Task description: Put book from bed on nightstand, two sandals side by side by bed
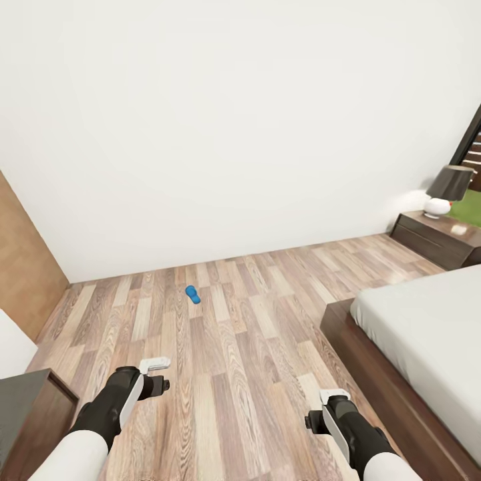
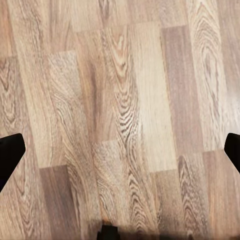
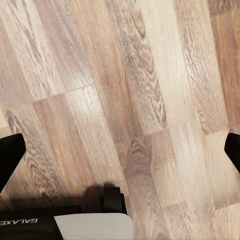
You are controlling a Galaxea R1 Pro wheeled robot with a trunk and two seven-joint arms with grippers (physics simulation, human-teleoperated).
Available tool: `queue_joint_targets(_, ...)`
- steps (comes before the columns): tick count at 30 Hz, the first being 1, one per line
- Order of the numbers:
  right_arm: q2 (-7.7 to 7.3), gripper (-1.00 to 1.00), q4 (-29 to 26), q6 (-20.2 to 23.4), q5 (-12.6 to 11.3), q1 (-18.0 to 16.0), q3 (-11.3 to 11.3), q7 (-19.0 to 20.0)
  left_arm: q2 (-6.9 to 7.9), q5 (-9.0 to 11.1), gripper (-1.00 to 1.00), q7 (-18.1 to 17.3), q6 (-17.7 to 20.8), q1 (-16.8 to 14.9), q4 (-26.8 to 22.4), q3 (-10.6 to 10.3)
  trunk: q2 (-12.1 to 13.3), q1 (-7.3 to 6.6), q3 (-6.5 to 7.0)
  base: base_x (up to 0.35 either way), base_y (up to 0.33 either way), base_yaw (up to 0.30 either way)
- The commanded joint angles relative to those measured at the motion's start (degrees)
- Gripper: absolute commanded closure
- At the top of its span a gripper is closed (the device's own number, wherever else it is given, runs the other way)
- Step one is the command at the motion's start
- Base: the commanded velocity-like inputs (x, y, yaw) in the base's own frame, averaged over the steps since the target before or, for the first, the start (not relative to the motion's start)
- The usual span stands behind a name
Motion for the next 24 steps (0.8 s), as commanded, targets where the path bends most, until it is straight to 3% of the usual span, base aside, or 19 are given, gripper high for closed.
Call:
queue_joint_targets(1, 0.03, -1.00, -0.08, 0.29, -0.04, -0.02, 0.01, -0.20, -0.01, -0.02, -1.00, 0.08, 0.27, -0.01, -0.07, 0.07, -0.03, 0.00, -0.15, 0.000, 0.000, 0.000)
queue_joint_targets(20, 0.05, -1.00, -0.08, -0.05, 0.06, -0.02, -0.08, -0.10, -0.36, 0.14, -1.00, 0.02, -0.68, 0.01, -1.28, 0.01, -0.03, 0.00, -1.86, 0.000, 0.000, 0.000)
queue_joint_targets(24, 0.06, -1.00, -0.08, 0.17, -0.02, -0.02, -0.13, -0.20, -1.73, 1.28, -1.00, -0.09, -1.63, 0.01, -3.43, 0.01, -0.03, 0.00, -2.23, 0.000, 0.000, 0.000)
